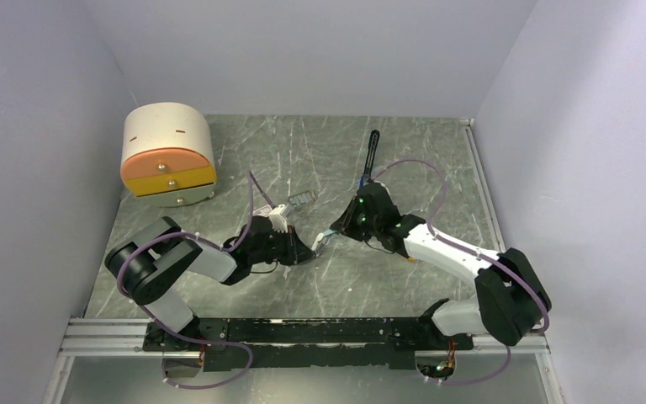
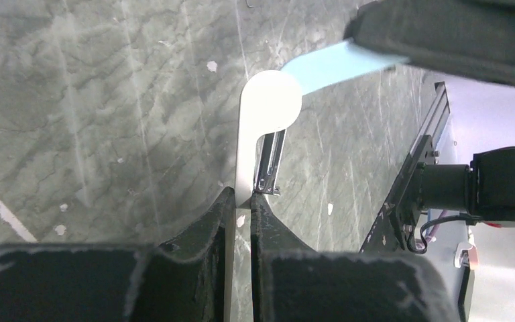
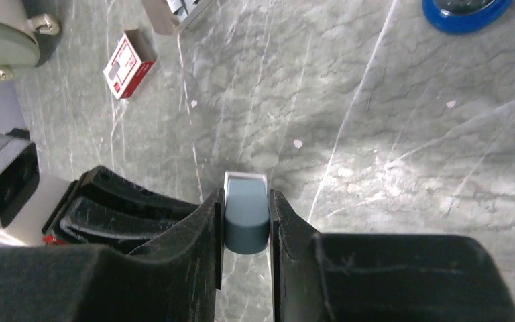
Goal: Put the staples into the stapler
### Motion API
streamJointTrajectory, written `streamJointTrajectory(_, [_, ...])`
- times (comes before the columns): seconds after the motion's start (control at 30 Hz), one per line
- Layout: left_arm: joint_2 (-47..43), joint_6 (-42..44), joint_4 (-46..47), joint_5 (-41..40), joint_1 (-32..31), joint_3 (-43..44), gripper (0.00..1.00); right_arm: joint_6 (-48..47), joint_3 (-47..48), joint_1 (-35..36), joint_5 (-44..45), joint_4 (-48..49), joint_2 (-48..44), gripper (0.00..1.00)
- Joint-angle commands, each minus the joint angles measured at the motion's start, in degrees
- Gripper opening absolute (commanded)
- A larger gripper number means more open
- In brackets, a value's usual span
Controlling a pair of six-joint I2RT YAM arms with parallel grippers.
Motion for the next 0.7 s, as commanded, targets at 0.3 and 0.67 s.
streamJointTrajectory(0.3, [1.14,3.26,-3.97,-0.75,-1.51,0.20,0.05,-7.68,-0.77,-5.84,-3.57,9.84,7.68,0.31])
streamJointTrajectory(0.67, [0.39,1.99,-14.04,-4.05,-1.52,5.01,0.05,-2.82,-5.35,-5.77,-9.87,15.54,9.28,0.58])
